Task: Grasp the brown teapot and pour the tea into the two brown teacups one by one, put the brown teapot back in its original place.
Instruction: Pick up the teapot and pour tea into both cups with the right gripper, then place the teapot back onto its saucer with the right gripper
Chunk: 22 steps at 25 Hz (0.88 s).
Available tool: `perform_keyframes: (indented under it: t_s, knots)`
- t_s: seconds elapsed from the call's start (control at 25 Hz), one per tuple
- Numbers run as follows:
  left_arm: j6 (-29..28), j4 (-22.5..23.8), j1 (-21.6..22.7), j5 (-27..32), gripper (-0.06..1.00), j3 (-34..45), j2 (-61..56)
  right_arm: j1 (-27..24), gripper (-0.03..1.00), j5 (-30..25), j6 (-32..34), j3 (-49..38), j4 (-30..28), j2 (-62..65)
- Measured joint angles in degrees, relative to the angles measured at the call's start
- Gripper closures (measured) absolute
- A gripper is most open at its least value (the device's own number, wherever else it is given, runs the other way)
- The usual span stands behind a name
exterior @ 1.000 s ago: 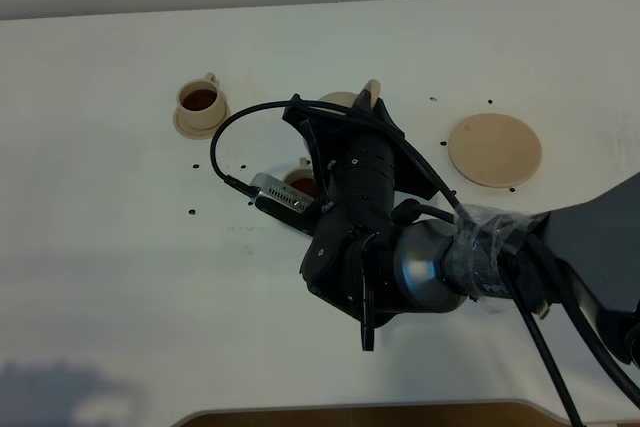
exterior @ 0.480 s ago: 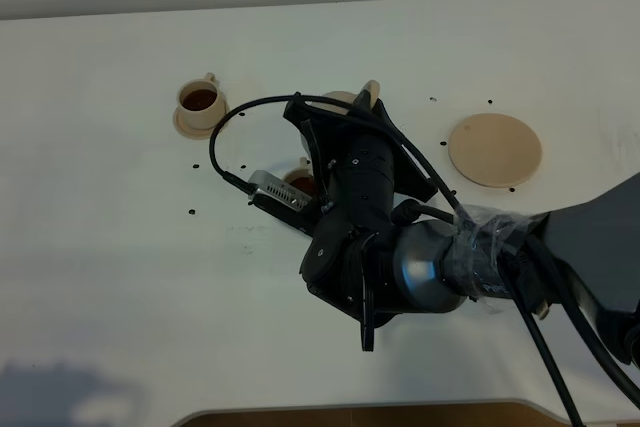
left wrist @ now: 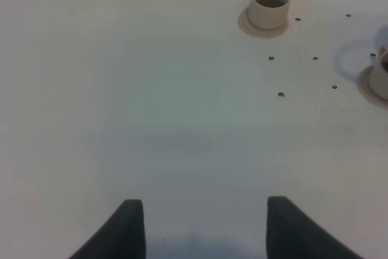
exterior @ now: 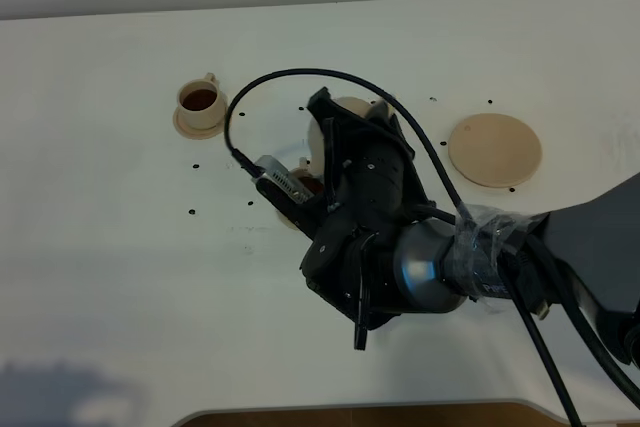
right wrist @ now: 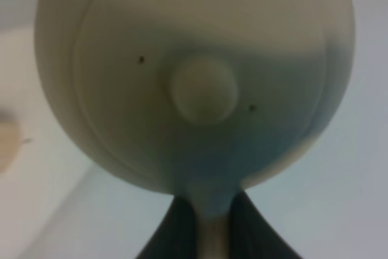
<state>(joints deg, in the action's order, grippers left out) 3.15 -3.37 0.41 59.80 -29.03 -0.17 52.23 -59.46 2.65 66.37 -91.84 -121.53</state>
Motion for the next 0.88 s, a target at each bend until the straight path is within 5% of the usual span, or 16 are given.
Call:
perform_keyframes:
  t_s: [0.4, 0.88]
  knots:
    - [0.00, 0.00, 0.00, 0.00, 0.46, 0.00, 0.00, 0.00, 0.85, -0.15, 6.22, 0.00, 11.51, 7.50]
    - [0.05, 0.00, 0.00, 0.00, 0.46, 0.00, 0.00, -0.83, 0.85, 2.61, 22.79, 0.64, 37.55, 13.60]
